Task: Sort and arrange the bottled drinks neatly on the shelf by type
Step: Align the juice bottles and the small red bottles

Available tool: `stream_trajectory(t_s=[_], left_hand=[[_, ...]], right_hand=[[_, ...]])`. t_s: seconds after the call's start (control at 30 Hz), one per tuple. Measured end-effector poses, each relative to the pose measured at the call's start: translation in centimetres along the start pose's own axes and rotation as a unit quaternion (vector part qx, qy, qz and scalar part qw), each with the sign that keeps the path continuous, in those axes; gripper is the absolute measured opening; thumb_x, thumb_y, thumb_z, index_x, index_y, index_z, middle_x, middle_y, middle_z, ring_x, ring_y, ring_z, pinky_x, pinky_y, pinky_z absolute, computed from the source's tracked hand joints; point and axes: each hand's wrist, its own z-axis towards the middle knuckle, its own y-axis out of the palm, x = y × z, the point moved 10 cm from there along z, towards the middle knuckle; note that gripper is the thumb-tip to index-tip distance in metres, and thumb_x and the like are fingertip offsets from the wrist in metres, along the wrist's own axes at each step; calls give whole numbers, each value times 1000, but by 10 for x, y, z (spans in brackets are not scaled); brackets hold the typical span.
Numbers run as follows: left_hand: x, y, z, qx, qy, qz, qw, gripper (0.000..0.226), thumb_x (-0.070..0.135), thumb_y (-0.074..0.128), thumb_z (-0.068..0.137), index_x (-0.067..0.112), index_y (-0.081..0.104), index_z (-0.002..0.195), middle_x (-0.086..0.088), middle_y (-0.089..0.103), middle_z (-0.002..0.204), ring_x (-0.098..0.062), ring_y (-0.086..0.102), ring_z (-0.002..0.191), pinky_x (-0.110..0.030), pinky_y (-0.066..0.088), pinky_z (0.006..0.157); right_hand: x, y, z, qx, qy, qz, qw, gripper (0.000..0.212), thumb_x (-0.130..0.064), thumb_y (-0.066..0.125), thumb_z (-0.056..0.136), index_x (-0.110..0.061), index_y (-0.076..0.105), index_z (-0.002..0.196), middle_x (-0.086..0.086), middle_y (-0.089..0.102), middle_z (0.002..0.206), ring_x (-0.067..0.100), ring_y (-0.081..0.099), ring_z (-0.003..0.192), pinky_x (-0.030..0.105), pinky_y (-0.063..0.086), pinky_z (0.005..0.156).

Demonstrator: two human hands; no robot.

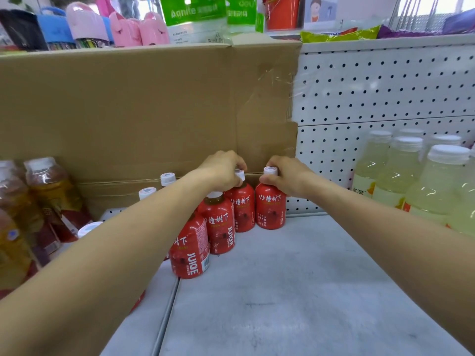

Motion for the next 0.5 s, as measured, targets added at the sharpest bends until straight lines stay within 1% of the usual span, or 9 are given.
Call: stream_trajectory(t_s=[0.13,0.23,0.27,0.3,0.33,0.37,0.4,0.43,0.5], left_hand=[[-1,1,-2,-2,-2,0,1000,46,21,70,92,24,59,136,-4,59,138,-26,57,123,-31,46,93],[-3,-4,-8,-16,-2,-26,1000,46,27,68,93,26,57,138,-3,59,138,-25,57,122,-33,47,99],[-4,-9,-13,-19,-5,-37,999,47,31,66,95,26,54,140,-3,60,137,-24,57,122,-33,46,100],[-7,-15,-21,-20,-8,-44,999,47,35,63,96,25,52,141,-2,60,136,-23,58,120,-33,46,100],[-11,-22,-31,-17,-9,-42,999,47,39,60,97,25,51,142,-1,61,134,-21,58,118,-33,46,99],[-13,-29,-44,-13,-7,-32,999,46,41,58,98,24,53,140,0,62,131,-20,59,115,-32,47,95],[-16,-35,-59,-7,-3,-13,1000,42,43,56,98,24,57,136,1,64,127,-19,60,111,-31,48,90],[-20,-38,-73,-4,-3,10,1000,37,45,54,98,25,62,129,3,67,120,-18,61,105,-30,47,84],[-27,-41,-100,-14,-8,55,998,32,51,52,97,29,70,111,7,69,104,-16,62,94,-30,46,75]], right_hand=[[1,1,1,-2,5,2,1000,33,-43,63,92,-19,56,113,5,64,106,23,63,93,46,55,84],[1,0,-5,2,19,-1,1000,41,-42,60,94,-20,49,127,6,62,116,23,61,97,43,54,84],[-2,-5,-10,31,16,-22,999,45,-43,57,96,-20,44,133,6,60,120,24,60,100,40,52,83],[-8,-12,-17,78,2,-46,996,47,-43,54,97,-21,40,137,6,58,124,24,60,103,38,49,81],[-18,-17,-26,126,-25,-57,990,46,-44,51,98,-23,39,138,4,58,124,24,60,103,37,46,79],[-34,-19,-36,156,-62,-48,985,44,-45,50,99,-24,41,137,2,58,122,22,61,102,36,45,78],[-52,-17,-44,158,-103,-26,982,41,-45,49,99,-26,45,135,-1,58,120,19,60,99,36,46,79],[-71,-9,-48,132,-141,-8,981,40,-46,49,99,-27,48,134,-5,57,117,15,58,96,36,47,81],[-103,13,-50,45,-181,-15,982,42,-49,48,99,-29,49,135,-8,53,116,12,56,98,37,48,85]])
